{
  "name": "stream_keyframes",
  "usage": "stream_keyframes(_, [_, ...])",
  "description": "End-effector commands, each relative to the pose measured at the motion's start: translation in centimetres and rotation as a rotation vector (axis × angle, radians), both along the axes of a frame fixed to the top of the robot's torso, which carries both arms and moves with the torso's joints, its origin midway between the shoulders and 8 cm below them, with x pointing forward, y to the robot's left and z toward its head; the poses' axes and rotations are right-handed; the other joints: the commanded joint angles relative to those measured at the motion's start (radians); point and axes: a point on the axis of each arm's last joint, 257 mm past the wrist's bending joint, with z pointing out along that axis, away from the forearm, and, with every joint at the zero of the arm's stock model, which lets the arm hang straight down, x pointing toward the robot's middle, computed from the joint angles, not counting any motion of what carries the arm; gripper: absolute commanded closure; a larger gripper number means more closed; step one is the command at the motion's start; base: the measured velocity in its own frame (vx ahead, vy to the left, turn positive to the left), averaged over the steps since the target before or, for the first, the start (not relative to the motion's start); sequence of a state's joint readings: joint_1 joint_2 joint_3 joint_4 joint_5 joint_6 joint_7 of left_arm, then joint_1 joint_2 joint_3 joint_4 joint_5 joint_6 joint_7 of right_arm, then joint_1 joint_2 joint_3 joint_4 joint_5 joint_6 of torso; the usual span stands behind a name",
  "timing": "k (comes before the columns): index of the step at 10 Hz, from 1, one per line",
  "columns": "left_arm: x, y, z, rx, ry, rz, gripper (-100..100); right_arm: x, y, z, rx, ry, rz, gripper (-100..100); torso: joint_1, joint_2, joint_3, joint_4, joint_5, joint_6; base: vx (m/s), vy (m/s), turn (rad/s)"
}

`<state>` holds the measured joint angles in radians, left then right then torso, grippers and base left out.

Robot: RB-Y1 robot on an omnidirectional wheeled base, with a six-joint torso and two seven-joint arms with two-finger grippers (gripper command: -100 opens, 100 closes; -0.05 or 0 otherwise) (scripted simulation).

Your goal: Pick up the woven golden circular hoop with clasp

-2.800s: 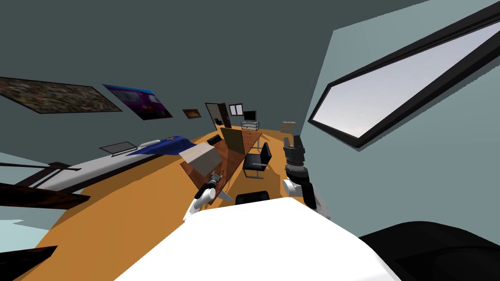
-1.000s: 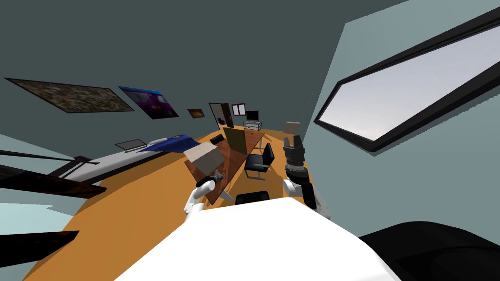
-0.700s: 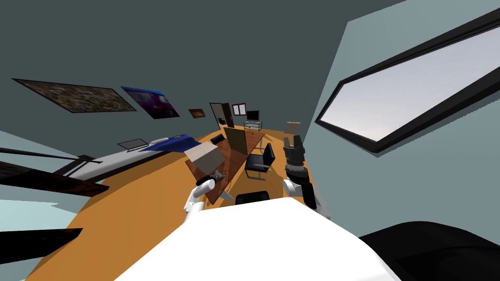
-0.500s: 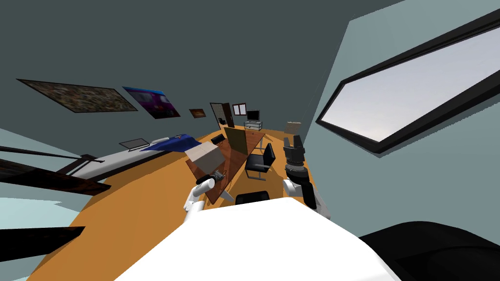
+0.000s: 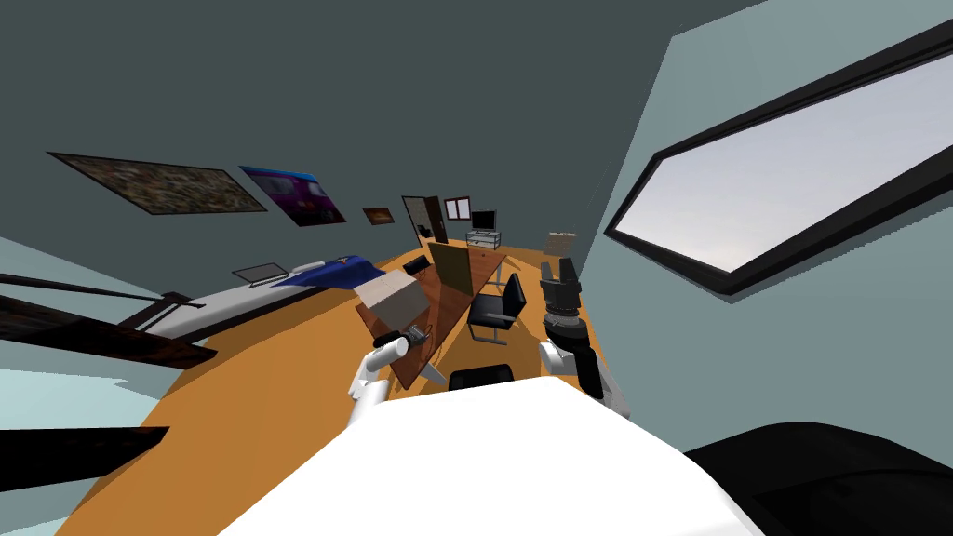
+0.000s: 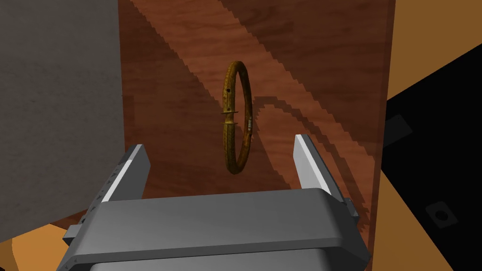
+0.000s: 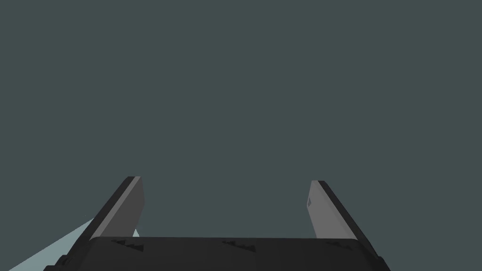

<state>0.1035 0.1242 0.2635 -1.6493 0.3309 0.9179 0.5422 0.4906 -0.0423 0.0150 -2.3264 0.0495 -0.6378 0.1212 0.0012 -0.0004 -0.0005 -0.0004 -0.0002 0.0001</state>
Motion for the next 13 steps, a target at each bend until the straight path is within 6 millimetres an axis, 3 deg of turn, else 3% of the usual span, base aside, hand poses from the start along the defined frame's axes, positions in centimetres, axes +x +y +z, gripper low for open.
stream_keyframes(1, [-0.3,-0.1,0.1,-0.006,0.021,-0.003,-100,0.0,0.0,0.0,0.0,0.0,0.0,0,0.0,0.0,0.0,0.0,0.0,0.0,0.007,-0.004,0.018])
stream_keyframes(4, [-0.4,-0.1,0.2,-0.007,0.033,-0.005,-100,0.0,0.0,0.0,0.0,0.0,0.0,0,0.0,0.0,0.0,0.0,0.0,0.0,0.004,-0.004,0.008])
stream_keyframes(5, [-0.5,-0.1,0.2,-0.008,0.037,-0.005,0,0.0,0.0,0.0,0.0,0.0,0.0,0,0.0,0.0,0.0,0.0,0.0,0.0,0.0,0.0,0.0])
stream_keyframes(6, [-0.2,-0.2,-0.4,-0.008,0.036,0.001,-100,0.0,0.0,0.0,0.0,0.0,0.0,0,0.0,0.0,0.0,0.0,0.0,0.0,0.002,0.012,-0.044])
stream_keyframes(10, [0.2,-0.3,-1.3,-0.008,0.037,0.011,-100,0.0,0.0,0.0,0.0,0.0,0.0,0,0.002,0.0,0.0,0.0,0.001,0.0,0.006,0.025,-0.039])
stream_keyframes(11, [0.3,-0.3,-1.3,-0.008,0.036,0.012,100,0.0,0.0,0.0,0.0,0.0,0.0,0,0.001,0.0,0.0,0.0,0.0,0.0,0.0,0.0,0.0])
stream_keyframes(13, [0.2,-0.4,-1.4,-0.007,0.038,0.009,100,0.0,0.0,0.0,0.0,0.0,0.0,0,0.001,0.0,0.0,0.001,0.0,-0.001,-0.002,0.001,-0.024])
